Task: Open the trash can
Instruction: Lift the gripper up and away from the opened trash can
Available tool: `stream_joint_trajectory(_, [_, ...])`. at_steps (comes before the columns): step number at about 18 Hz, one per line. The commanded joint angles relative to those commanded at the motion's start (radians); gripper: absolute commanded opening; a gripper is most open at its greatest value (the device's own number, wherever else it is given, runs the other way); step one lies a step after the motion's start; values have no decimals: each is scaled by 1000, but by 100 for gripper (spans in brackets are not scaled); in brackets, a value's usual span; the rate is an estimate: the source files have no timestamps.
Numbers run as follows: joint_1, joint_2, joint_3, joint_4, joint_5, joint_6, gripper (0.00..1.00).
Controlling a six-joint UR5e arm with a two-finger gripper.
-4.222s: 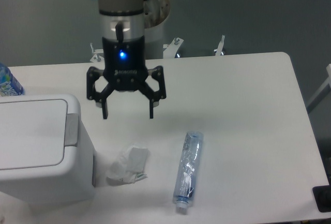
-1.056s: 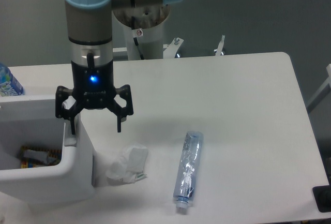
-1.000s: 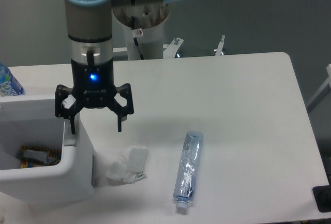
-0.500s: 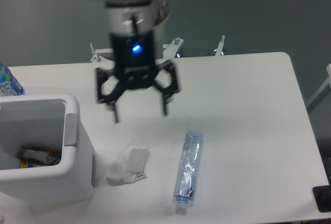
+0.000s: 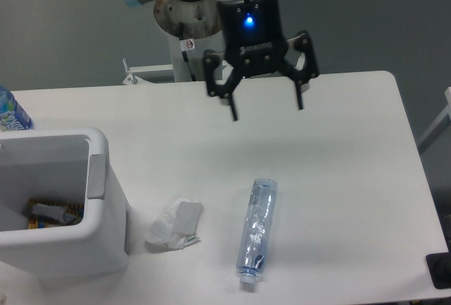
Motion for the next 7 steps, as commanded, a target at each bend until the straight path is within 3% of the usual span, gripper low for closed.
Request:
stream_joint_trajectory(3, [26,21,-25,-25,25,146,100])
stream_joint_trajectory(7, [66,25,-32,-23,25,175,100])
